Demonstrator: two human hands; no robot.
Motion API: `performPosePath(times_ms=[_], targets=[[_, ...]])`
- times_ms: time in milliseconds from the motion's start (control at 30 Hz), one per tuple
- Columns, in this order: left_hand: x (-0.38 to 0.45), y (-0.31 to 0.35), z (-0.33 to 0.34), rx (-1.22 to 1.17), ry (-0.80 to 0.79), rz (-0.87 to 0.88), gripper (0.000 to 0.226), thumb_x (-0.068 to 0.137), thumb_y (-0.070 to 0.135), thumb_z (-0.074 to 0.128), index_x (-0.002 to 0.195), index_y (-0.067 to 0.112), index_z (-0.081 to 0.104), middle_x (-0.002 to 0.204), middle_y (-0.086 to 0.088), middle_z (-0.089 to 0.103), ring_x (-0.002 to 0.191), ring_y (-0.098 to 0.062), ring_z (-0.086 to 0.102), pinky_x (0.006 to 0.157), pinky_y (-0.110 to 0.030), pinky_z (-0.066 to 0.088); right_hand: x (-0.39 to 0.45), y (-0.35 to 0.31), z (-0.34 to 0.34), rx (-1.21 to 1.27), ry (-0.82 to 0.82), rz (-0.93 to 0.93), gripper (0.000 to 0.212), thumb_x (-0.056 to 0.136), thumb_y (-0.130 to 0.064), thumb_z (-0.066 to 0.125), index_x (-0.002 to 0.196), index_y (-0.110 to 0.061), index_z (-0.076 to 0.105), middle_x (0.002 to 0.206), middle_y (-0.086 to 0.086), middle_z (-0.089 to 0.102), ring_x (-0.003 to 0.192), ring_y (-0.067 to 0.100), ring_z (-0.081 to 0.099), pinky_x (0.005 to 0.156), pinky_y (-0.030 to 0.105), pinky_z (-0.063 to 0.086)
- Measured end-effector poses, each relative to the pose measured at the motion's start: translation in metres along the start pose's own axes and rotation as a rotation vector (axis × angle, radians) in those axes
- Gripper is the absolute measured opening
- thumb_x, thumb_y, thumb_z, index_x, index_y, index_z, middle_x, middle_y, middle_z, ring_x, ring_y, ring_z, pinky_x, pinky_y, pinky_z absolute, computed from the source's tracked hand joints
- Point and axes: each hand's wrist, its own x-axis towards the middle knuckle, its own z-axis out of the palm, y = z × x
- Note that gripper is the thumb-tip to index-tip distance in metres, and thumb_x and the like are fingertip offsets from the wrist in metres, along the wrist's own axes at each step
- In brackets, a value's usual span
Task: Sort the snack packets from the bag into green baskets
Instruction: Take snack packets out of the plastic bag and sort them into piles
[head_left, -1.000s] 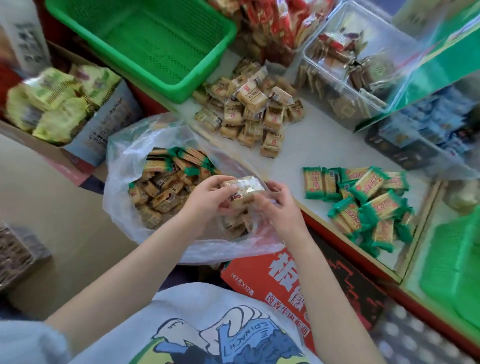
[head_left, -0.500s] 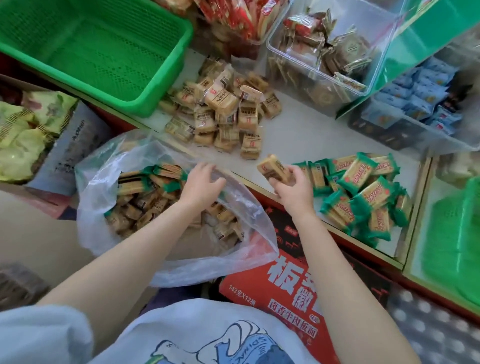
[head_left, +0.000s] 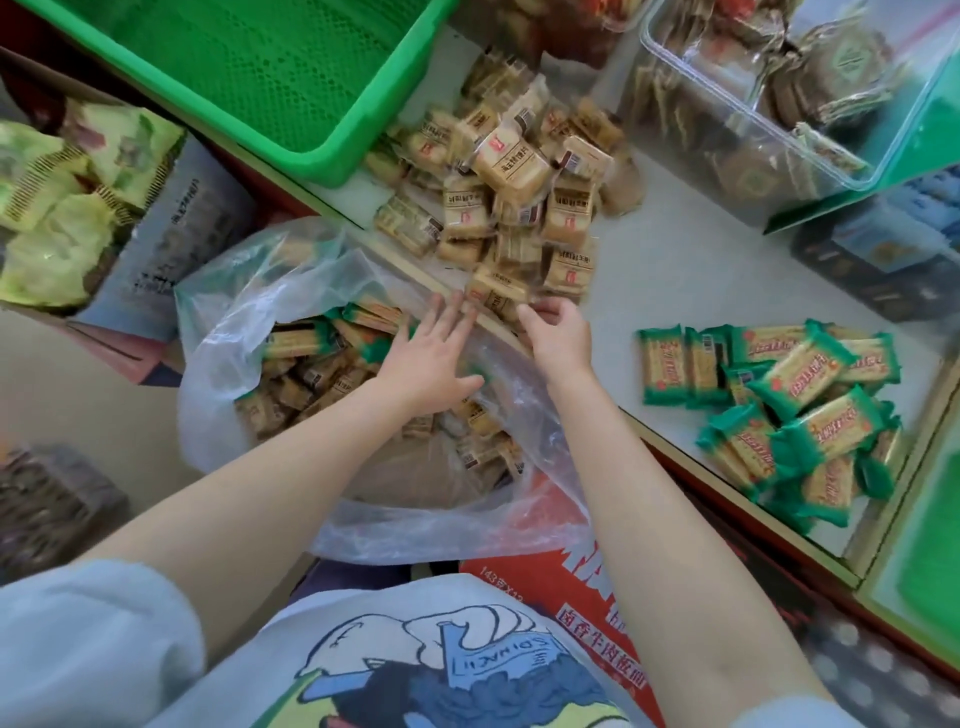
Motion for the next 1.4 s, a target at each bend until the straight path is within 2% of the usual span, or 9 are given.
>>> performPosePath(times_ms=[233, 367, 433, 533, 733, 867, 1100, 1233, 1400], targets=[[-0.002, -0.002, -0.006, -0.051, 0.007, 0.024, 0.091, 0.094, 0.055, 0.048, 0.161, 0.023, -0.005, 0.167, -0.001, -0.015, 0.154, -0.022, -0.014, 0.124, -0.053, 0.002, -0.045, -0.013, -0.032, -0.166, -0.056, -0.129, 0.013, 0.093, -0.025, 0.064, 0.105, -0.023, 0.061, 0.102, -0.005, 0.067, 0.098, 0.015, 0.065, 0.088, 0.035, 0.055], [-0.022, -0.001, 0.001, -0.136, 0.264, 0.051, 0.069, 0.095, 0.041, 0.052, 0.155, 0.015, 0.030, 0.164, -0.011, 0.022, 0.152, -0.028, 0.015, 0.122, -0.048, 0.017, -0.101, 0.023, -0.046, -0.328, -0.470, -0.092, 0.010, 0.095, -0.025, 0.066, 0.101, -0.024, 0.073, 0.096, -0.008, 0.074, 0.094, 0.008, 0.068, 0.089, 0.029, 0.057], [-0.042, 0.004, 0.016, -0.209, 0.395, 0.083, 0.049, 0.093, 0.033, 0.055, 0.137, 0.011, 0.051, 0.142, -0.013, 0.047, 0.133, -0.033, 0.041, 0.108, -0.046, 0.035, -0.104, 0.049, -0.050, -0.505, -0.480, -0.103, 0.015, 0.095, -0.026, 0.066, 0.107, -0.024, 0.074, 0.101, -0.012, 0.073, 0.098, 0.003, 0.066, 0.095, 0.032, 0.054], [-0.068, 0.016, 0.044, -0.284, 0.181, 0.063, 0.036, 0.098, 0.037, 0.051, 0.125, 0.014, 0.059, 0.116, -0.006, 0.055, 0.108, -0.027, 0.051, 0.091, -0.042, 0.043, -0.088, 0.068, -0.060, -0.481, -0.280, -0.150, 0.031, 0.095, -0.020, 0.064, 0.125, -0.023, 0.065, 0.117, -0.009, 0.068, 0.108, 0.005, 0.061, 0.101, 0.033, 0.050], [-0.085, 0.038, 0.091, -0.419, -0.276, -0.045, 0.050, 0.102, 0.057, 0.038, 0.131, 0.020, 0.055, 0.128, -0.003, 0.062, 0.112, -0.023, 0.059, 0.093, -0.041, 0.049, -0.064, 0.084, -0.064, -0.545, -0.162, -0.153, 0.025, 0.090, -0.028, 0.063, 0.113, -0.031, 0.056, 0.112, -0.009, 0.063, 0.109, 0.011, 0.058, 0.099, 0.036, 0.048], [-0.089, 0.045, 0.106, -0.507, -0.271, -0.149, 0.055, 0.101, 0.061, 0.034, 0.136, 0.023, 0.053, 0.129, -0.002, 0.064, 0.112, -0.023, 0.060, 0.092, -0.041, 0.051, -0.072, 0.101, -0.041, -0.627, -0.283, -0.248, 0.020, 0.087, -0.023, 0.067, 0.106, -0.027, 0.067, 0.104, 0.000, 0.060, 0.095, 0.013, 0.055, 0.086, 0.031, 0.046], [-0.101, 0.041, 0.121, -0.602, -0.234, -0.215, 0.050, 0.103, 0.056, 0.034, 0.133, 0.022, 0.056, 0.126, -0.002, 0.065, 0.113, -0.024, 0.059, 0.092, -0.040, 0.049, -0.055, 0.131, -0.029, -1.000, -0.320, -0.151, 0.061, 0.085, -0.042, 0.073, 0.141, -0.027, 0.055, 0.141, 0.014, 0.051, 0.131, 0.034, 0.046, 0.104, 0.040, 0.042], [-0.108, 0.037, 0.129, -0.713, -0.213, -0.244, 0.048, 0.104, 0.054, 0.036, 0.130, 0.021, 0.058, 0.125, -0.003, 0.065, 0.113, -0.022, 0.059, 0.094, -0.041, 0.049, -0.049, 0.133, -0.026, -0.909, -0.258, -0.159, 0.041, 0.081, -0.040, 0.073, 0.119, -0.024, 0.068, 0.112, 0.003, 0.072, 0.106, 0.027, 0.064, 0.086, 0.035, 0.052], [-0.112, 0.040, 0.133, -0.810, -0.170, -0.269, 0.045, 0.104, 0.052, 0.037, 0.129, 0.021, 0.058, 0.125, 0.000, 0.065, 0.114, -0.020, 0.058, 0.095, -0.039, 0.048, -0.043, 0.131, -0.034, -0.606, -0.201, -0.089, 0.009, 0.084, -0.017, 0.077, 0.092, -0.020, 0.075, 0.080, -0.014, 0.065, 0.084, 0.013, 0.061, 0.076, 0.026, 0.047]])
